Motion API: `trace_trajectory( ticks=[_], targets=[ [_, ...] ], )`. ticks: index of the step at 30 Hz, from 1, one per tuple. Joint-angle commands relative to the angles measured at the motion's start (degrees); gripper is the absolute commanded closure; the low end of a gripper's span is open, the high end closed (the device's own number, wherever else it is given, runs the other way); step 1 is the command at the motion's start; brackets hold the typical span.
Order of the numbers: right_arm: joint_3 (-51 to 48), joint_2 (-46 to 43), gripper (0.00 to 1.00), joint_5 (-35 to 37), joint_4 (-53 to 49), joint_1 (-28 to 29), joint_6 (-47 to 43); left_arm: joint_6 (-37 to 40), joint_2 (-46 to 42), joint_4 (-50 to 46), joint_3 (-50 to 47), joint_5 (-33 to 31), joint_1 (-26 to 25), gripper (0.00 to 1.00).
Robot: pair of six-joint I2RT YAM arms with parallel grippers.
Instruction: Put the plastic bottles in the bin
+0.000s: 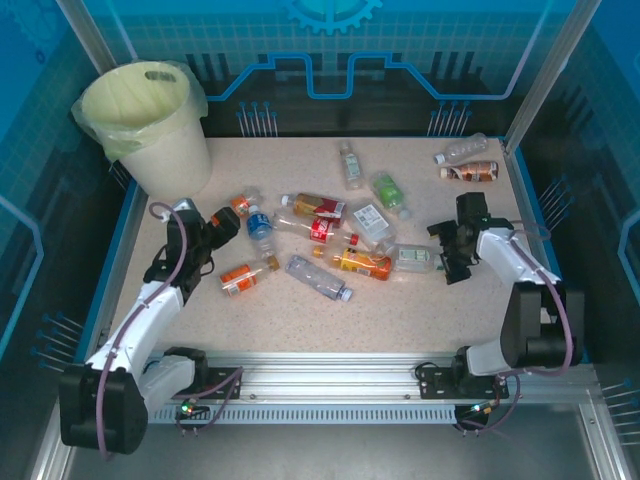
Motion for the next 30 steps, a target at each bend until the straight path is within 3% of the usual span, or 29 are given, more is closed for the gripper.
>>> trace_trajectory(
  ticks=[1, 14, 24, 30],
  targets=[
    [1.4, 2.7, 0.0, -1.8, 0.2, -0.3, 7.2, 0.2, 1.6, -4.2, 2.5, 3.9, 0.0, 0.01],
    [-4.1, 5.7, 0.14, 3.0, 7.2, -0.2, 14.3, -0.2, 3.5, -1.4, 1.8, 9.7, -0.1, 0.01],
    [-8.7, 4.7, 0.37, 4.9, 11.8, -0.5, 16.9, -0.7, 7.2, 1.3, 4.5, 14.0, -2.4, 0.01],
    [-10.5, -2.0, 0.48, 11.4, 10.3, -0.3, 15.3, 2.5, 6.4, 3.7, 5.0, 15.4, -5.4, 0.01]
  ],
)
